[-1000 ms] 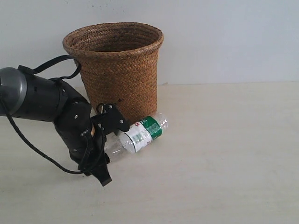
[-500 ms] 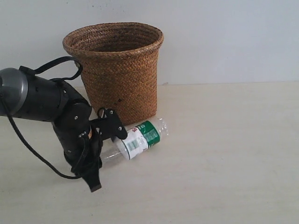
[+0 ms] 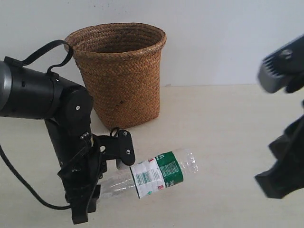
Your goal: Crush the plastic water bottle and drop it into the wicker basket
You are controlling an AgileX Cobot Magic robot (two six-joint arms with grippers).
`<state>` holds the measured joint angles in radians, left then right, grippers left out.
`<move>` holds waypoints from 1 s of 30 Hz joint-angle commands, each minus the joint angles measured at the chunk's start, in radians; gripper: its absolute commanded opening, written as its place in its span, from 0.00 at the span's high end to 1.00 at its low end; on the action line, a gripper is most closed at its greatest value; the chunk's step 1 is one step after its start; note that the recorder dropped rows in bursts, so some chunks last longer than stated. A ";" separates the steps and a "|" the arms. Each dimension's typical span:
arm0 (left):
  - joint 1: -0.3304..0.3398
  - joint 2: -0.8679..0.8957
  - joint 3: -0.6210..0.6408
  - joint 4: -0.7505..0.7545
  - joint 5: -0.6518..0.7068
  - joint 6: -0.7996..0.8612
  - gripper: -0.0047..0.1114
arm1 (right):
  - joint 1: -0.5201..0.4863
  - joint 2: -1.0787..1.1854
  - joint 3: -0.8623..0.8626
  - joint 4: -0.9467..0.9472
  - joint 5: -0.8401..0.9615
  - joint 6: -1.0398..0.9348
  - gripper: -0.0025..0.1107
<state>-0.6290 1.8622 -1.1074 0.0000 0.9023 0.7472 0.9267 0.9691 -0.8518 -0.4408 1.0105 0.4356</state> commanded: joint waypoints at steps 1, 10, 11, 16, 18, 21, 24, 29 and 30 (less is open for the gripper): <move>-0.030 -0.035 0.046 -0.008 0.012 0.010 0.93 | 0.001 0.135 0.003 0.040 -0.162 -0.054 0.98; -0.032 -0.035 0.118 0.000 0.043 0.010 0.93 | 0.001 0.389 -0.060 0.204 -0.273 -0.215 0.98; -0.032 -0.035 0.119 0.000 0.050 0.010 0.93 | 0.001 0.415 -0.083 0.220 -0.281 -0.239 0.98; -0.032 -0.035 0.119 0.000 0.066 -0.003 0.93 | 0.001 0.532 -0.224 0.330 -0.248 -0.357 0.98; -0.032 -0.035 0.119 0.031 0.059 -0.044 0.93 | 0.001 0.582 -0.284 0.392 -0.218 -0.409 0.98; -0.032 -0.035 0.119 0.077 0.059 -0.096 0.93 | 0.001 0.643 -0.340 0.411 -0.207 -0.418 0.98; -0.032 -0.035 0.119 0.089 0.059 -0.104 0.93 | 0.001 0.691 -0.352 0.411 -0.200 -0.420 0.98; -0.032 -0.035 0.119 0.086 0.053 -0.104 0.93 | 0.001 0.739 -0.354 0.407 -0.202 -0.420 0.98; -0.032 -0.035 0.119 0.086 0.053 -0.104 0.93 | 0.001 0.743 -0.354 0.407 -0.206 -0.428 0.98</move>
<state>-0.6545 1.8346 -0.9940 0.0855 0.9590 0.6552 0.9267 1.7076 -1.1970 -0.0315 0.8115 0.0252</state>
